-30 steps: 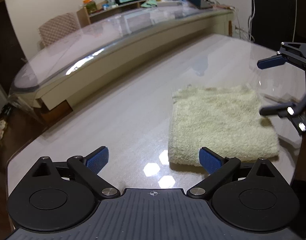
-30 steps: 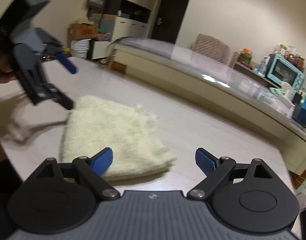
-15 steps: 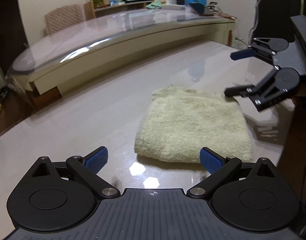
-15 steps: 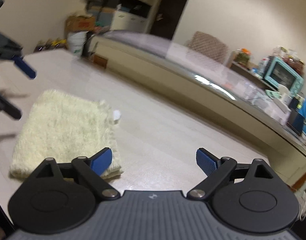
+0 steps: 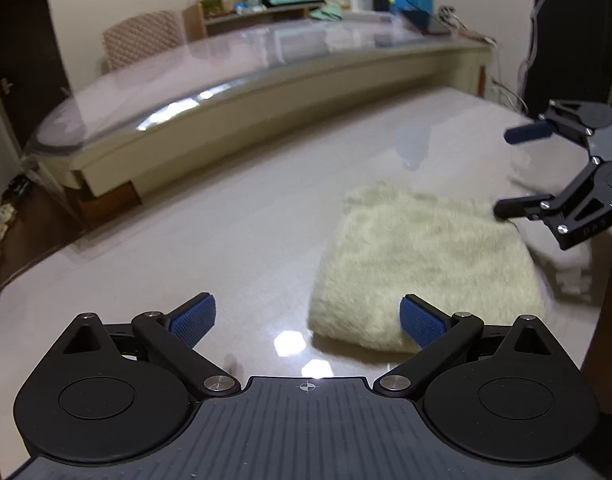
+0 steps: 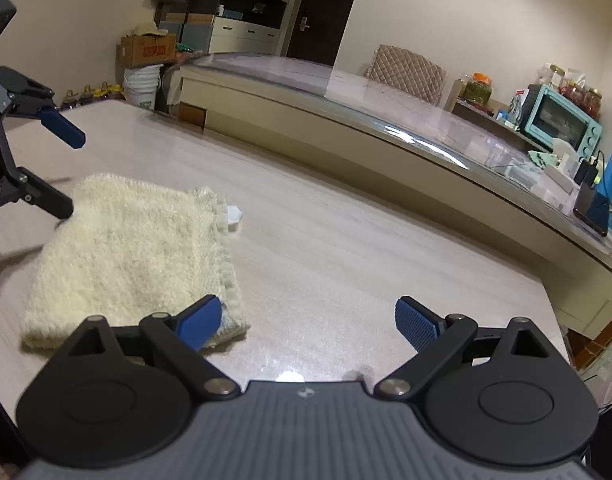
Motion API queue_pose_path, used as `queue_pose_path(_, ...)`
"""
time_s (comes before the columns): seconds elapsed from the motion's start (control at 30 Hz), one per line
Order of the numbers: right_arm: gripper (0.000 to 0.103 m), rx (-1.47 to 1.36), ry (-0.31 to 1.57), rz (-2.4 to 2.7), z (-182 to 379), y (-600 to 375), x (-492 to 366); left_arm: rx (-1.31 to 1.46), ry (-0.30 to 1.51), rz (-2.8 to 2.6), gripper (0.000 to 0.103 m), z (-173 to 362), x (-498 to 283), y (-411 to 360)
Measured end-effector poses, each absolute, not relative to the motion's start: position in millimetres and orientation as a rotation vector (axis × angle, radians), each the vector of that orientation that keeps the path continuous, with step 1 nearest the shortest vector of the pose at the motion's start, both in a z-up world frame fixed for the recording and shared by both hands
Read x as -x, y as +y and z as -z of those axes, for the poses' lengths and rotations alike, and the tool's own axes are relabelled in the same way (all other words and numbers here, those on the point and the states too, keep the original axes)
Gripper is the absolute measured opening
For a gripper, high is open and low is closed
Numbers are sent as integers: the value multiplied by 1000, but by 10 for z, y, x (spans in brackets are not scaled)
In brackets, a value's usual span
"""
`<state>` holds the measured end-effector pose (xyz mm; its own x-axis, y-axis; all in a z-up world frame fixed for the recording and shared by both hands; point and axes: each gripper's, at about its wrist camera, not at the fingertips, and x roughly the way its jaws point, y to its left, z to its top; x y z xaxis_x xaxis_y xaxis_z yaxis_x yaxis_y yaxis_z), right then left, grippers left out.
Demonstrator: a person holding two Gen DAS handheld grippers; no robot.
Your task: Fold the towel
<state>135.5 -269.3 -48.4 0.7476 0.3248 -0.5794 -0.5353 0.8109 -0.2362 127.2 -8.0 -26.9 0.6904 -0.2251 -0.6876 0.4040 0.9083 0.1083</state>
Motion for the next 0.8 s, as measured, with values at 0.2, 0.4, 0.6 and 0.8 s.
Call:
queue_pose_path(0.2, 96, 487, 521, -566, 380, -2491, -1520, -275, 767, 311, 101, 367, -1317, -33)
queue_pose_path(0.4, 97, 560, 559, -635, 360, -2256, -1724, -254, 781, 296, 103, 405, -1333, -35)
queue_pose_path(0.6, 97, 504, 619, -653, 384, -2329, -1798, -246, 781, 280, 103, 397, -1299, -39)
queue_pose_path(0.8, 97, 421, 637, -633, 300, -2557, -1783, -243, 779, 252, 103, 334, -1209, -54)
